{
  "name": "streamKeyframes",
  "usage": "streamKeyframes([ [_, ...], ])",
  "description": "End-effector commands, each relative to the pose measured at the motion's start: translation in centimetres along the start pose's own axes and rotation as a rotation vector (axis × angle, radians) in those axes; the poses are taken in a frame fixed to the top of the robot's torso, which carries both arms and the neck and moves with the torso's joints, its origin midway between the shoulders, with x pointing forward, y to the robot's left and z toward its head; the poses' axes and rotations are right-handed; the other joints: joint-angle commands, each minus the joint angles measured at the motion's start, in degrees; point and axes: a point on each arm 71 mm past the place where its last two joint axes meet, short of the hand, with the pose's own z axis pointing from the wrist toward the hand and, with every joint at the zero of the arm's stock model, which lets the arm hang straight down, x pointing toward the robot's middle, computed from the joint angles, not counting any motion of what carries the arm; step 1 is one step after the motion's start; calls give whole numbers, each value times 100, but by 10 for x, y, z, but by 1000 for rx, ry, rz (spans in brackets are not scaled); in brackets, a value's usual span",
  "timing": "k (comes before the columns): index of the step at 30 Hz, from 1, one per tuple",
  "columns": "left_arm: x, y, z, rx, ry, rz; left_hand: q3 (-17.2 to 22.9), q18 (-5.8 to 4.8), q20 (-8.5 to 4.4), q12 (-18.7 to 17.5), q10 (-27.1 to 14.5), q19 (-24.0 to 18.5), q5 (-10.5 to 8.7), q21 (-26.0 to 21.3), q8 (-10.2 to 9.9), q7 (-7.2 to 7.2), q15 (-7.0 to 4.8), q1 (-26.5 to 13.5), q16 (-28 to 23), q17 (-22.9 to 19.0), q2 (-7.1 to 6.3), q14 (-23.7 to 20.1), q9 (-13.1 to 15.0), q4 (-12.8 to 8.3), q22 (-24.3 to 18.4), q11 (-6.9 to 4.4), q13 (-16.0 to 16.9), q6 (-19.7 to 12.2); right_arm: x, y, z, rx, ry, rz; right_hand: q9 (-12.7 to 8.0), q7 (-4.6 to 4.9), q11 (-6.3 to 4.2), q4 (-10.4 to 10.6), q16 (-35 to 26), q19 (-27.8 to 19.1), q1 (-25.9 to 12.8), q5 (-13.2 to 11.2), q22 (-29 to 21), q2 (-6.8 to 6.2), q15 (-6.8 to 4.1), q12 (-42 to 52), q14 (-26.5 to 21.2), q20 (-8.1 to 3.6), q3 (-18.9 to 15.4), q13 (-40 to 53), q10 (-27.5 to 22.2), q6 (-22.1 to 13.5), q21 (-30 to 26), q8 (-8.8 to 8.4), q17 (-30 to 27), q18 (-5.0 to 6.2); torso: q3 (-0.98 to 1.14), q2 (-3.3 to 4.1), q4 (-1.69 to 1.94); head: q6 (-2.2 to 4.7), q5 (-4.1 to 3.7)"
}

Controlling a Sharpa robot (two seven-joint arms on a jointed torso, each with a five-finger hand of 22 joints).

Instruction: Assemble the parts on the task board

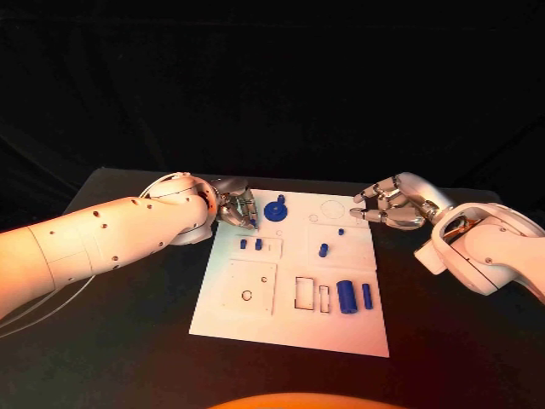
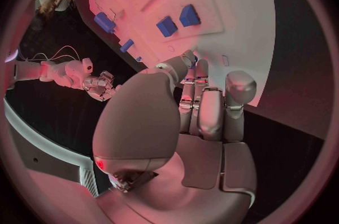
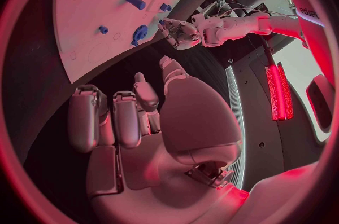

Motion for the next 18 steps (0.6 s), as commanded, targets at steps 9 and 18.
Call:
streamKeyframes([
  [9, 5, -4, 2, 12, 38, 0, -33, -75, 8, -37, 28, 6, 1, 31, -18, 19, 7, -66, -16, -12, -9, 22, 4, -9, -3, -4, -7, 21, 1, 1, 0, -9, 7, -3, -6, -5, -4, 15, -9, -18, -16, 17, 633, 51, -34, 18, 226, -7, -30, 9, 16, 19, -28, 36, 3, 72, 1, -3, 1, -6, 0],
  [18, 6, -2, 5, 2, 44, 2, -28, -76, 9, -45, 32, 8, 1, 36, -22, 15, 6, -65, -19, -18, -5, 20, 2, -10, 4, -6, -7, 25, 2, 2, 0, -10, 7, -3, -6, -5, -4, 15, -9, -18, -16, 17, 633, 51, -34, 18, 226, -7, -30, 9, 16, 19, -28, 36, 3, 72, 1, 2, -8, -6, 7],
])
